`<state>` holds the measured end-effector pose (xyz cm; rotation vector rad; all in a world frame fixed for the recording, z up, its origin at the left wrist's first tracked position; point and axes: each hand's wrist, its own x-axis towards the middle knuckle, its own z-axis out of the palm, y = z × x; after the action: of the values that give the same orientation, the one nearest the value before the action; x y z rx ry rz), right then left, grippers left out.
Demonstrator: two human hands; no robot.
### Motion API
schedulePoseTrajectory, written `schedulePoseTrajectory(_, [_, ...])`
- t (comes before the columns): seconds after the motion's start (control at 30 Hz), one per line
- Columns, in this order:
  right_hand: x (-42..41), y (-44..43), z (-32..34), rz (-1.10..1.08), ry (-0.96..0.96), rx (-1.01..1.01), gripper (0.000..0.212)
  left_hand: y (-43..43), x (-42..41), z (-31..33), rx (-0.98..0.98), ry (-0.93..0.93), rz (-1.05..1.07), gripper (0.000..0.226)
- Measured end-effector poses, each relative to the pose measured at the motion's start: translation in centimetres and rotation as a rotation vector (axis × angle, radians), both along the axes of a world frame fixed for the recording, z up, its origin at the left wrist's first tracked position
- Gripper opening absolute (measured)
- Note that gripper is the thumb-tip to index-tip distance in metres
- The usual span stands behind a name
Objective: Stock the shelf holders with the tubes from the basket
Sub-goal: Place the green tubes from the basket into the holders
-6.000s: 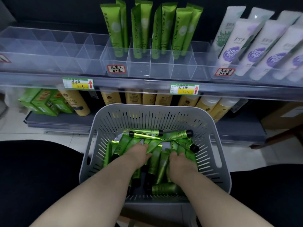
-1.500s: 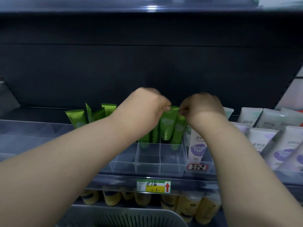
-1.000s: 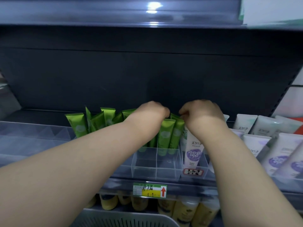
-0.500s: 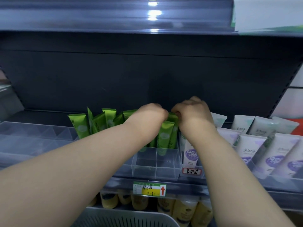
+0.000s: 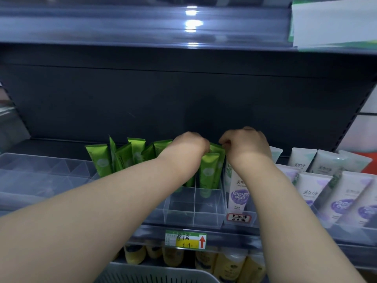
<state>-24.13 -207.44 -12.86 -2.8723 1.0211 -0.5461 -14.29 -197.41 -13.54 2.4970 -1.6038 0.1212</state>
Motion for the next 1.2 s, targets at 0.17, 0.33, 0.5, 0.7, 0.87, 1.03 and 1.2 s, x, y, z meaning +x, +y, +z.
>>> schedulePoseTrajectory(0.17, [0.2,0.3,-0.1,-0.021,0.003,0.059,0.035,0.7,0.6,0.0,-0.134,-0.074,-0.058,0.026])
schedulePoseTrajectory(0.33, [-0.5,2.3,0.2,0.043,-0.025,-0.036,0.032,3.0,0.3,0.0,-0.228,-0.114,-0.164,0.024])
schedulePoseTrajectory(0.5, [-2.0,5.7,1.4,0.148,-0.090,-0.181,0.026,7.5,-0.9,0.2,-0.280,-0.091,-0.213,0.024])
schedulePoseTrajectory(0.7, [-3.3,10.2,2.0,0.216,-0.037,-0.198,0.022,14.8,-2.4,-1.3,-0.227,-0.129,-0.228,0.024])
schedulePoseTrajectory(0.87, [-5.0,14.8,-1.5,0.250,0.017,-0.088,0.023,21.5,-3.2,-4.4,-0.137,-0.136,-0.144,0.020])
schedulePoseTrajectory(1.03, [-7.3,18.8,-7.3,0.189,0.210,0.093,0.026,26.9,-3.2,-9.8,-0.087,-0.102,-0.064,0.014])
schedulePoseTrajectory(1.2, [-8.6,22.0,-11.6,0.155,0.419,0.276,0.030,31.2,-3.9,-15.3,0.097,-0.037,-0.001,0.011])
